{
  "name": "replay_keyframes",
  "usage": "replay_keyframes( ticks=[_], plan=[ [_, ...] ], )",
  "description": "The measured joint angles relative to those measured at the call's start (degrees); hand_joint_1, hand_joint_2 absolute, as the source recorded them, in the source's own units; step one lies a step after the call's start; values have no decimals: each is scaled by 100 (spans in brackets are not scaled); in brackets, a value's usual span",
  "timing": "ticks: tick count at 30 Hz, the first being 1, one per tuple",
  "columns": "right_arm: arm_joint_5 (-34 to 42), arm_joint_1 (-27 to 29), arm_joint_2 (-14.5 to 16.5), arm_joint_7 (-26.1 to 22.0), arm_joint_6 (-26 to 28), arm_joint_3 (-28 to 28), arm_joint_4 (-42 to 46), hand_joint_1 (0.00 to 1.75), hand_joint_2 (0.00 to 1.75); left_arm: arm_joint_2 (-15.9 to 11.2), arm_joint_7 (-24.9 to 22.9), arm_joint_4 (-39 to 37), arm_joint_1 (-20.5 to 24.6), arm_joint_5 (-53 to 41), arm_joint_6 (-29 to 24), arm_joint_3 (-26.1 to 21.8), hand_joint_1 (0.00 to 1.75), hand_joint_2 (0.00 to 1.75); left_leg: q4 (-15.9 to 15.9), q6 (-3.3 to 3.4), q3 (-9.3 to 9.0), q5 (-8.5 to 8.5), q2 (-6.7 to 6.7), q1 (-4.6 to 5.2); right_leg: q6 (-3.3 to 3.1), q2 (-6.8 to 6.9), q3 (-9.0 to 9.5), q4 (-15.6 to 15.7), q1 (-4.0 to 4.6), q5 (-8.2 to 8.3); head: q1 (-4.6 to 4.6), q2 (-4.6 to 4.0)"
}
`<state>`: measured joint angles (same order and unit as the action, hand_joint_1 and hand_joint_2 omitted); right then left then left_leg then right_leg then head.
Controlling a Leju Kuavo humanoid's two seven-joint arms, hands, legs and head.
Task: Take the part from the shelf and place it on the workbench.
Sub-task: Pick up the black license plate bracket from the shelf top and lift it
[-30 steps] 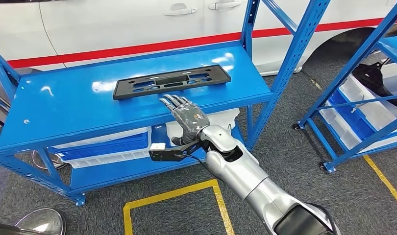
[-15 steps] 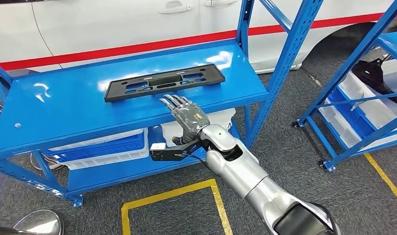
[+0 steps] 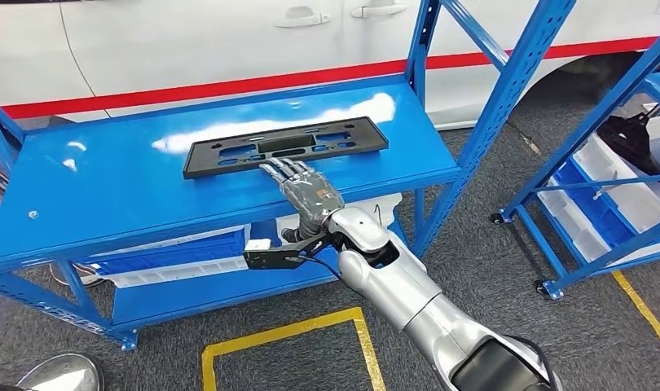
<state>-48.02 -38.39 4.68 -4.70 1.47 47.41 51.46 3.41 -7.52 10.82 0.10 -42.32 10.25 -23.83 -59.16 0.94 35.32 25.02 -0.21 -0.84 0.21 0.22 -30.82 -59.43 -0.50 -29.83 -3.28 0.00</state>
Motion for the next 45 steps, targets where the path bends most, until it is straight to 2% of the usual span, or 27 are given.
replay_keyframes(
  ticks=[2, 5, 6, 7, 9, 10, 11, 13, 16, 18, 20, 21, 22, 23, 25, 27, 30, 32, 33, 35, 36, 37, 38, 40, 41, 43, 45],
  plan=[
    [0, -14, 3, 0, -1, 0, 1, 0, 175, 7, 0, 0, -8, 0, 0, -1, 0, 0, 40, 69, -63, 24, -1, -22, 49, -7, -179, -376, -13, -180, -1, 0],
    [0, 2, -1, 0, -1, 0, -14, 0, 175, 7, 1, 0, -2, 0, 0, -4, 0, 0, 44, 141, -127, 92, -12, -8, 85, -13, -878, -1482, -22, -494, -3, 0],
    [0, 12, -2, 0, 0, 0, -22, 0, 175, 7, 1, 0, -2, 0, 0, -6, 0, 0, 43, 148, -160, 121, -22, -1, 83, -13, -1033, -1634, -23, -439, -2, 0],
    [0, 17, -2, 1, 3, 0, -29, 0, 175, 7, 1, 0, -5, -3, 0, -8, 0, 0, 43, 148, -208, 154, -33, 8, 68, -14, -1074, -1555, -20, -259, -3, 0],
    [0, 14, -2, 4, 24, 0, -37, 0, 175, 13, 2, -1, -12, -18, 2, -13, 0, 0, 46, 137, -324, 236, -52, 26, -13, -21, -871, -873, 7, 292, -3, 0],
    [0, 7, -2, 7, 39, 0, -43, 0, 175, 24, 4, -4, -9, -30, 3, -16, 0, 0, 46, 122, -371, 274, -58, 37, -62, -25, -744, -533, 32, 490, 2, 0],
    [-2, -4, -2, 10, 56, 0, -51, 0, 175, 34, 8, -9, -5, -40, 3, -22, 0, 0, 47, 100, -392, 302, -64, 38, -106, -25, -631, -275, 58, 577, 4, 0],
    [-16, -34, -2, 25, 92, -1, -77, 0, 175, 52, 16, -17, 9, -72, 4, -40, 0, 0, 61, 45, -392, 323, -63, 33, -147, -23, -544, -96, 92, 522, 11, 0],
    [-55, -79, 12, 44, 152, -12, -147, 0, 175, 57, 21, -19, 15, -120, 13, -63, 0, 0, 0, -47, -382, 393, -27, 37, -176, -29, -406, 101, 30, 492, 11, 0],
    [-82, -132, 31, 58, 195, -21, -234, 0, 175, 61, 24, -21, 13, -147, 18, -73, 0, 0, -504, -103, -119, 592, -12, 19, -193, -18, -288, 189, -6, 479, 13, 0],
    [-101, -177, 41, 111, 229, -43, -376, 0, 175, 58, 25, -22, 12, -176, 20, -86, 0, 0, -1224, -153, 339, 783, -10, -5, -203, -4, -213, 200, -10, 424, 15, 0],
    [-105, -184, 43, 139, 242, -65, -458, 0, 175, 56, 25, -22, 7, -190, 20, -93, 0, 0, -1435, -175, 514, 768, -9, -18, -201, 1, -171, 197, -12, 387, 16, 0],
    [-105, -186, 44, 157, 256, -91, -536, 0, 175, 54, 25, -22, -2, -201, 20, -96, 0, 0, -1437, -193, 590, 635, -8, -33, -193, 3, -124, 189, -18, 345, 16, 0],
    [-105, -189, 45, 161, 271, -117, -603, 0, 175, 54, 25, -22, -12, -210, 20, -97, 0, 0, -1224, -210, 561, 397, -3, -51, -178, 1, -73, 175, -28, 298, 16, 0],
    [-108, -224, 53, 156, 300, -153, -715, 0, 175, 53, 25, -24, -24, -216, 20, -98, 0, 0, -520, -234, 337, -81, 19, -66, -119, -10, -4, 125, -31, 190, 18, 0],
    [-121, -282, 63, 152, 328, -172, -818, 0, 175, 54, 28, -28, -9, -220, 25, -99, 0, 0, -84, -187, 176, -192, 33, -56, -48, -23, -8, 74, -9, 115, 15, 0],
    [-181, -329, 82, 157, 386, -203, -963, 0, 175, 55, 35, -31, 8, -225, 30, -101, 0, 0, -10, -53, 131, -99, 15, -39, 33, -16, -2, 84, -8, 66, 14, 0],
    [-216, -353, 93, 170, 418, -231, -1048, 0, 175, 57, 34, -31, -3, -233, 25, -102, 0, 0, 15, 31, 69, -65, 11, -40, 81, -14, -106, -169, -24, -75, 14, 0],
    [-224, -363, 94, 183, 431, -243, -1085, 0, 175, 58, 34, -31, -8, -239, 22, -102, 0, 0, 22, 67, 38, -43, 11, -38, 94, -15, -272, -485, -25, -201, 13, 0],
    [-229, -371, 93, 209, 446, -256, -1177, 0, 175, 57, 33, -31, -6, -254, 14, -103, 0, 0, 22, 115, -17, 11, 3, -20, 96, -17, -769, -1303, -20, -439, 13, 0],
    [-231, -362, 92, 216, 449, -259, -1226, 0, 175, 57, 33, -31, -4, -259, 10, -104, 0, 0, 22, 127, -52, 41, -6, -5, 86, -18, -974, -1570, -18, -445, 13, 0],
    [-235, -352, 92, 217, 450, -261, -1274, 0, 175, 57, 33, -31, -4, -263, 6, -104, 0, 0, 22, 134, -96, 74, -18, 11, 63, -19, -1084, -1627, -13, -337, 13, 0],
    [-242, -346, 92, 217, 449, -262, -1313, 0, 175, 57, 33, -31, -5, -265, 4, -104, 0, 0, 22, 137, -151, 110, -30, 30, 24, -20, -1076, -1449, 0, -117, 13, 0],
    [-262, -358, 93, 216, 447, -264, -1376, 0, 175, 72, 33, -32, -9, -267, 1, -105, 0, 0, 26, 132, -265, 188, -44, 66, -117, -21, -840, -714, 54, 397, 20, 0],
    [-275, -369, 96, 216, 445, -264, -1405, 0, 175, 83, 33, -33, -4, -268, 0, -106, 0, 0, 28, 121, -301, 220, -51, 76, -187, -20, -713, -385, 85, 547, 23, 0],
    [-297, -381, 104, 216, 439, -264, -1461, 0, 175, 104, 33, -35, 6, -269, 0, -107, 0, 0, 41, 80, -314, 253, -50, 70, -270, -18, -580, -99, 132, 559, 26, 0],
    [-314, -378, 121, 216, 437, -265, -1506, 0, 175, 99, 33, -35, 15, -269, 1, -107, 0, 0, 71, 32, -338, 281, -37, 61, -272, -20, -490, 34, 115, 534, 17, 0]
  ],
)
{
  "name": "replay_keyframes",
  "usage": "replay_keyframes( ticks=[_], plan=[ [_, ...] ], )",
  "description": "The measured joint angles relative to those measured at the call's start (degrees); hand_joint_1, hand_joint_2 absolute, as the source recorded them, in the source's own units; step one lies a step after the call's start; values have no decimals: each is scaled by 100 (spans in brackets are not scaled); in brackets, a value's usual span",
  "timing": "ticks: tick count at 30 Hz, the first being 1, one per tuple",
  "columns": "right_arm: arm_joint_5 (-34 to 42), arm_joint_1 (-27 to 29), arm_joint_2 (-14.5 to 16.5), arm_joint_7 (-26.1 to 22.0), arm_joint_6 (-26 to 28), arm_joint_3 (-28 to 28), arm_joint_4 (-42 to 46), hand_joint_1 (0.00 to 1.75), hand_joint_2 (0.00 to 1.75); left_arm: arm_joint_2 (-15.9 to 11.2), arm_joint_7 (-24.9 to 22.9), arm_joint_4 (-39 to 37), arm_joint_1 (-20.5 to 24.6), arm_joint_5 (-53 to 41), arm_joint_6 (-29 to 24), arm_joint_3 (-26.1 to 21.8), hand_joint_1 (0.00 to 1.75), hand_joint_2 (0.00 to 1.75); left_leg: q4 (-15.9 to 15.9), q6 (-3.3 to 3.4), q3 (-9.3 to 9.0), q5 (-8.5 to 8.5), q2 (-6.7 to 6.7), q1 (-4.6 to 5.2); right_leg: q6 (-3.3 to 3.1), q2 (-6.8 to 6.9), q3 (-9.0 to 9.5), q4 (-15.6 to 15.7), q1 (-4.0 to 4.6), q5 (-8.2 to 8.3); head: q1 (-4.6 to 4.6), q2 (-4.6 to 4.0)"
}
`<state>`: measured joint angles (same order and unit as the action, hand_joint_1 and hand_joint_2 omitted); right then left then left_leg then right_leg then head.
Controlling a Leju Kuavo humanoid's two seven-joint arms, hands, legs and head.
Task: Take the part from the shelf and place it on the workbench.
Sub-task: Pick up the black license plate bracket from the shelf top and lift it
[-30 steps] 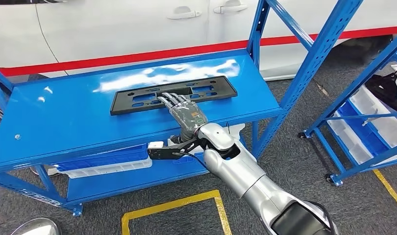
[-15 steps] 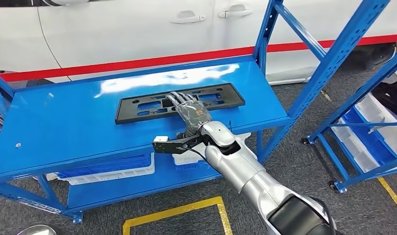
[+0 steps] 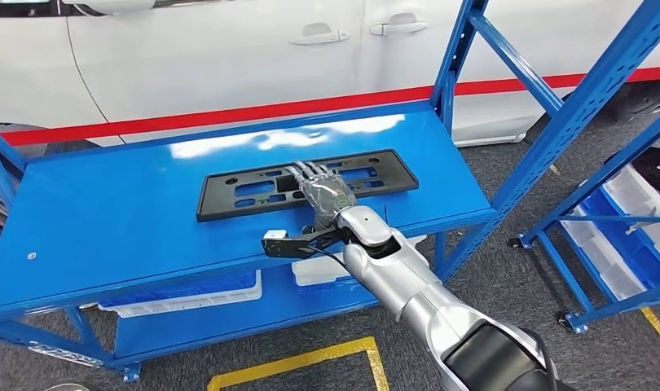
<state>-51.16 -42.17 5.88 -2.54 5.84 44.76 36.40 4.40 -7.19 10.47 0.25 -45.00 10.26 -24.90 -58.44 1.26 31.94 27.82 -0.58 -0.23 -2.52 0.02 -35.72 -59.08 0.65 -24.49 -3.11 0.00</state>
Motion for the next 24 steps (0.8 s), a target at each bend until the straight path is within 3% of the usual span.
replay_keyframes(
  ticks=[2, 3, 5, 6, 7, 8, 9, 11, 12, 15, 17, 18, 20, 21, 22, 23, 24],
  plan=[
    [-12, 0, 28, -1, -2, -2, -42, 0, 175, -2, 1, 0, -1, -1, -3, -1, 0, 0, -162, -53, 33, 111, 15, 3, 1, -2, 142, 152, -63, 7, 9, 0],
    [-18, -1, 47, -2, -6, -3, -60, 0, 175, -3, 2, 0, -2, -1, -7, -2, 0, 0, -415, -82, 154, 221, 18, -8, 3, 2, 216, 208, -90, 2, 14, 0],
    [-35, 5, 70, -2, -24, -2, -107, 0, 175, -1, 4, 0, 0, -2, -9, -4, 0, 0, -1140, -149, 590, 441, 22, -45, -4, 6, 292, 227, -95, -47, 24, 0],
    [-48, 21, 80, -1, -35, -2, -132, 0, 175, -3, 6, 0, -2, -2, -10, -5, 0, 0, -1406, -180, 791, 461, 24, -66, 4, 9, 321, 216, -98, -84, 23, 0],
    [-65, 38, 85, -1, -43, -2, -159, 0, 175, -4, 9, 0, -8, -2, -11, -8, 0, 0, -1482, -207, 905, 374, 26, -87, 15, 7, 352, 201, -104, -125, 24, 0],
    [-80, 52, 94, -1, -50, -2, -183, 0, 175, -5, 11, 0, -16, -2, -11, -11, 0, 0, -1335, -229, 906, 176, 29, -106, 33, 3, 387, 178, -114, -170, 24, 0],
    [-95, 61, 107, -1, -51, -2, -205, 0, 175, -5, 14, 0, -24, -2, -12, -16, 0, 0, -991, -249, 802, -94, 36, -124, 58, -4, 424, 146, -126, -224, 24, 0],
    [-116, 61, 133, -2, -54, -2, -249, 0, 175, -3, 16, -2, -27, -2, -13, -27, 0, 0, -332, -253, 549, -403, 45, -128, 129, -15, 456, 70, -129, -333, 30, 0],
    [-127, 60, 145, -2, -56, -2, -271, 0, 175, -3, 20, -3, -19, -2, -13, -32, 0, 0, -151, -227, 475, -436, 42, -119, 164, -16, 452, 39, -121, -372, 31, 0],
    [-153, 66, 179, -4, -62, 0, -326, 0, 175, -1, 27, -4, 0, -2, -13, -36, 0, 0, -95, -98, 434, -355, 22, -100, 242, -11, 450, 26, -103, -433, 32, 0],
    [-163, 58, 191, -5, -66, 1, -351, 0, 175, 2, 26, -4, -10, -2, -14, -38, 0, 0, -66, -19, 372, -326, 24, -110, 292, -9, 391, -161, -121, -553, 30, 0],
    [-170, 53, 192, -7, -73, 1, -362, 0, 175, 3, 26, -4, -14, -2, -14, -38, 0, 0, -52, 17, 339, -310, 26, -116, 314, -8, 266, -419, -130, -671, 29, 0],
    [-188, 62, 192, -11, -103, 1, -396, 0, 175, 3, 27, -4, -13, -2, -14, -45, 0, 0, -51, 65, 297, -266, 25, -105, 338, -7, -175, -1178, -138, -933, 29, 0],
    [-195, 78, 192, -13, -123, 1, -418, 0, 175, 3, 28, -4, -10, -2, -14, -54, 0, 0, -51, 75, 276, -243, 19, -97, 340, -7, -394, -1487, -139, -983, 29, 0],
    [-200, 94, 192, -16, -140, 1, -441, 12, 175, 2, 28, -4, -10, -2, -14, -67, 0, 0, -51, 79, 246, -217, 11, -88, 331, -7, -535, -1623, -138, -930, 29, 0],
    [-201, 102, 196, -20, -151, 1, -461, 49, 175, 2, 28, -4, -12, -2, -14, -83, 0, 0, -52, 78, 204, -187, 4, -78, 308, -7, -567, -1537, -133, -759, 29, 0],
    [-202, 103, 200, -23, -156, 1, -477, 93, 175, 3, 28, -4, -13, -2, -13, -99, 0, 0, -51, 74, 152, -155, -3, -67, 270, -9, -491, -1246, -119, -502, 29, 0]
  ],
)
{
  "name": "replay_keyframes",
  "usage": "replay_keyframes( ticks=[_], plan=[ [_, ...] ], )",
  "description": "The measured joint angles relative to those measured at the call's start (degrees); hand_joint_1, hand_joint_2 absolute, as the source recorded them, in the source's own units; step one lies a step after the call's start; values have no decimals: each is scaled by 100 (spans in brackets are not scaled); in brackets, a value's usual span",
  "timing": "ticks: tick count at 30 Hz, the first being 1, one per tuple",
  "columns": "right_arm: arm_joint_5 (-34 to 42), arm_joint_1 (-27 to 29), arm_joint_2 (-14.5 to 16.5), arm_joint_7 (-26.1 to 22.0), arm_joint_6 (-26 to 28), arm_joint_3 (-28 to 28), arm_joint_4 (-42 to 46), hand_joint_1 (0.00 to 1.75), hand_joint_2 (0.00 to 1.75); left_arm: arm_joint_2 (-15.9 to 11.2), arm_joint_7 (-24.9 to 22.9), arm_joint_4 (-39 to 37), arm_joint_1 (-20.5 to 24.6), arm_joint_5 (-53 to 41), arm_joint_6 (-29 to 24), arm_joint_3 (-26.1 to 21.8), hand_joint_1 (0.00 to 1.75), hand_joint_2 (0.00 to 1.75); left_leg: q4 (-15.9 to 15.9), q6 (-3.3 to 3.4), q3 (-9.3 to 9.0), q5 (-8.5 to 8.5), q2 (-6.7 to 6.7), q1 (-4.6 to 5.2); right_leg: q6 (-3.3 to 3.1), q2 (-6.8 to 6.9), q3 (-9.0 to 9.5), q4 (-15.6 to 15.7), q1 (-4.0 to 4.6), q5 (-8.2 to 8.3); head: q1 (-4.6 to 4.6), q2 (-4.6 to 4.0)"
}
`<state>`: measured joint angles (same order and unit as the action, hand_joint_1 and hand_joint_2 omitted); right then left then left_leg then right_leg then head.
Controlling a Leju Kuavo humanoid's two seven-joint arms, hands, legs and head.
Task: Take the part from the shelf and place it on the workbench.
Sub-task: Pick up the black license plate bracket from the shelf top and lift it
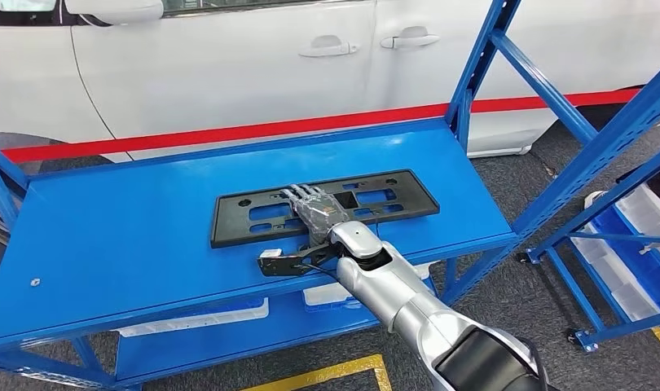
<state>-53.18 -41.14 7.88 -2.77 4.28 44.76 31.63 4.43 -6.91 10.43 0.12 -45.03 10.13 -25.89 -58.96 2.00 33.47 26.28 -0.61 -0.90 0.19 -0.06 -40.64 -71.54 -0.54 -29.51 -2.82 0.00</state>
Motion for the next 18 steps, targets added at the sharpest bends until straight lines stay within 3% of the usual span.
replay_keyframes(
  ticks=[1, 2, 3, 5, 9, 10, 18],
  plan=[
    [-2, -5, 4, -3, -2, 0, -12, 136, 175, 5, 0, -1, -4, 1, 1, -13, 0, 0, 3, -6, -46, 32, -2, 6, -56, -2, 135, 389, 22, 251, -1, 0],
    [-3, -11, 8, -5, -9, 0, -25, 168, 175, 15, 0, -2, -2, 2, -1, -23, 0, 0, 5, -18, -82, 61, -6, 18, -109, 1, 273, 737, 48, 427, 2, 0],
    [-2, -18, 13, -4, -22, 0, -36, 175, 175, 24, 0, -3, 3, 5, -5, -30, 0, 0, 7, -36, -100, 81, -9, 22, -153, 3, 386, 996, 75, 506, 0, 0],
    [6, -27, 28, 8, -65, 0, -58, 175, 175, 39, 5, -4, 14, 25, -21, -40, 0, 0, 33, -88, -111, 92, -5, 19, -189, 5, 477, 1178, 110, 482, -1, 0],
    [34, -25, 64, 13, -113, 0, -85, 175, 175, 40, 39, -4, 18, 66, -31, -84, 0, 0, 150, -58, -191, 59, 25, 28, -80, -27, 571, 1357, 77, 523, -3, 0],
    [35, -33, 73, 9, -121, 0, -89, 175, 175, 42, 42, -4, 18, 71, -30, -101, 0, 0, 180, -51, -209, 51, 25, 25, -76, -27, 577, 1361, 81, 515, -4, 0],
    [31, -11, 88, -33, -163, 2, -99, 175, 175, 47, 32, -4, 13, 84, -29, -194, 0, 0, 228, -114, -252, 64, 26, 16, -132, -25, 584, 1327, 92, 475, -3, 0]
  ],
)
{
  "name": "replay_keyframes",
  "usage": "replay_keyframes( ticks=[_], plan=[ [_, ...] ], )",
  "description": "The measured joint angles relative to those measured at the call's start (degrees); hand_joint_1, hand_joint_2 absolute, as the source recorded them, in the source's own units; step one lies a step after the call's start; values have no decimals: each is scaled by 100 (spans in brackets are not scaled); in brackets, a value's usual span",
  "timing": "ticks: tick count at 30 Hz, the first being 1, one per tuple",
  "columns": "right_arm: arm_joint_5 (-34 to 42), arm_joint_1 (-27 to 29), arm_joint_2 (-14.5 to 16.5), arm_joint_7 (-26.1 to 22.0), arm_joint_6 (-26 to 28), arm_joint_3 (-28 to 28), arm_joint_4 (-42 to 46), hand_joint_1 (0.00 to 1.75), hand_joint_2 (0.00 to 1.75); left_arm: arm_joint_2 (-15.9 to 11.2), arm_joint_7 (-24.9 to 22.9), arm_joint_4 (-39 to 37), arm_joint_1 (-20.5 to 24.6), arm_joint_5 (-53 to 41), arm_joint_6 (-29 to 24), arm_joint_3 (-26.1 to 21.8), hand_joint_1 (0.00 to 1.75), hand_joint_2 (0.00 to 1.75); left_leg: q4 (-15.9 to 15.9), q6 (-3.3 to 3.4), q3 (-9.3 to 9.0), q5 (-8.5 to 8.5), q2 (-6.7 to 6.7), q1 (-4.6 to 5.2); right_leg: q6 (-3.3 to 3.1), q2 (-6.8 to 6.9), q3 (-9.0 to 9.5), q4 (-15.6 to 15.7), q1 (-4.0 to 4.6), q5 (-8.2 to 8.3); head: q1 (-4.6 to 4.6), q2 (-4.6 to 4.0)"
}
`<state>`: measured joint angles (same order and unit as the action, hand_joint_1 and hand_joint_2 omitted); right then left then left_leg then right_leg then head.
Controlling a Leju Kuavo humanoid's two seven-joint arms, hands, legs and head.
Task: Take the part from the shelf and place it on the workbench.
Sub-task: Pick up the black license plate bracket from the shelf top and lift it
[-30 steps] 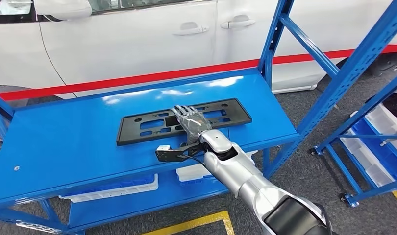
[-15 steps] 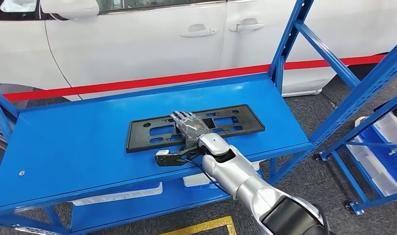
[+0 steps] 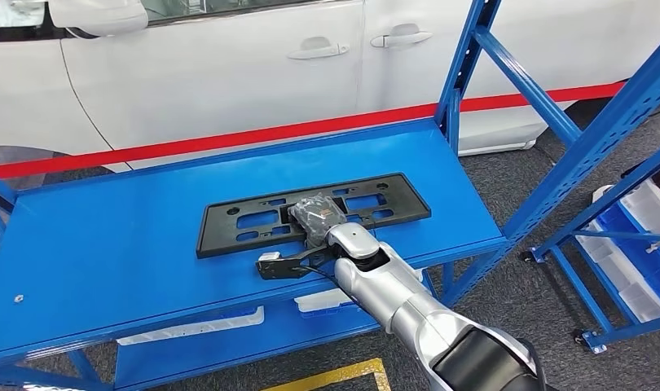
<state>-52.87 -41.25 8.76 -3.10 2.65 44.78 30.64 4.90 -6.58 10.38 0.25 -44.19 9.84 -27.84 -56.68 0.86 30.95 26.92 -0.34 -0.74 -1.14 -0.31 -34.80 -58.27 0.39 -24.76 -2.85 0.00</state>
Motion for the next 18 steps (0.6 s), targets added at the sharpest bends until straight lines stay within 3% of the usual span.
replay_keyframes(
  ticks=[1, 5, 18],
  plan=[
    [-1, 0, 0, -7, -2, 0, 0, 175, 175, 0, 2, 0, 1, 1, 1, -5, 0, 0, 1, -9, -1, -1, 0, -1, -1, 0, 0, -2, 1, 0, 0, 0],
    [-8, -4, 0, -22, -13, 1, 1, 175, 175, 2, 20, 0, 1, 7, 1, -27, 0, 175, 2, -31, -3, -5, 0, -3, -3, 1, 3, -5, 1, 1, 1, 0],
    [16, 19, -7, -224, -73, 1, 98, 175, 175, 2, 58, 0, 0, 116, 44, -263, 0, 175, -3, -40, -7, 4, 4, 4, -3, -3, 9, -1, -7, 1, 0, 0]
  ],
)
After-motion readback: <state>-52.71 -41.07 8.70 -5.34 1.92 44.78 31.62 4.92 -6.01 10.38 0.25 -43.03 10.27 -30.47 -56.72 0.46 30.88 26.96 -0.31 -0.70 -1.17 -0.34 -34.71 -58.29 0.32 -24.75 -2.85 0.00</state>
